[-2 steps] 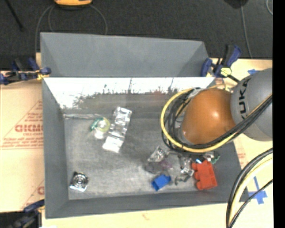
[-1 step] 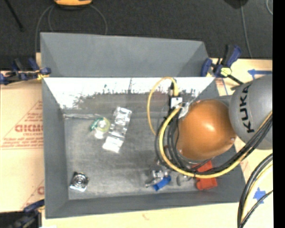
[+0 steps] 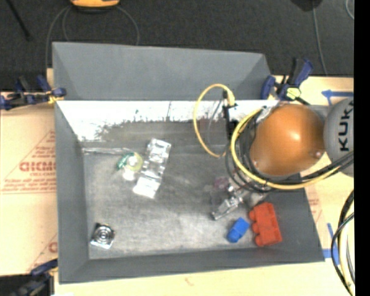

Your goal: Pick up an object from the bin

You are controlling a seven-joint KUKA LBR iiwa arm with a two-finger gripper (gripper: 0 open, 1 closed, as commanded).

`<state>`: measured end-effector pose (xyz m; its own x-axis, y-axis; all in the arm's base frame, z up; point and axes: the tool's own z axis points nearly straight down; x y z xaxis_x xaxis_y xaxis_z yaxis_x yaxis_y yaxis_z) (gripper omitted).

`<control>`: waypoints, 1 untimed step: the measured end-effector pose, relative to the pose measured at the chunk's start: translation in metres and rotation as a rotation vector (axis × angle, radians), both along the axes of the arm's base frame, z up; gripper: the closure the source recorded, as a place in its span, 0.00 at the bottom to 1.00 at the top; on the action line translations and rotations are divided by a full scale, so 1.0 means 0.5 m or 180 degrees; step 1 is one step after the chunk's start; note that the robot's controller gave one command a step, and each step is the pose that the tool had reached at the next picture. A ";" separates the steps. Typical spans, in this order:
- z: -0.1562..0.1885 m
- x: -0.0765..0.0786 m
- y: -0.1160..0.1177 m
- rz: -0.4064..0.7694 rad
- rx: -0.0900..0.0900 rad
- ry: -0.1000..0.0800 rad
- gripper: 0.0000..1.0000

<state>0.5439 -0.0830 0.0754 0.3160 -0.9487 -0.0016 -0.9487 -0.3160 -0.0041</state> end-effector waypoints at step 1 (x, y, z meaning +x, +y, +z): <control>-0.002 0.040 0.043 0.0659 -0.0042 0.0028 0.00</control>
Offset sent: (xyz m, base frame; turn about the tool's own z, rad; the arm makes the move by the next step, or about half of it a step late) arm 0.0187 0.0258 -0.0054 -0.2141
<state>0.5640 -0.0616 0.0744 0.5045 -0.8634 0.0069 -0.8634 -0.5044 0.0092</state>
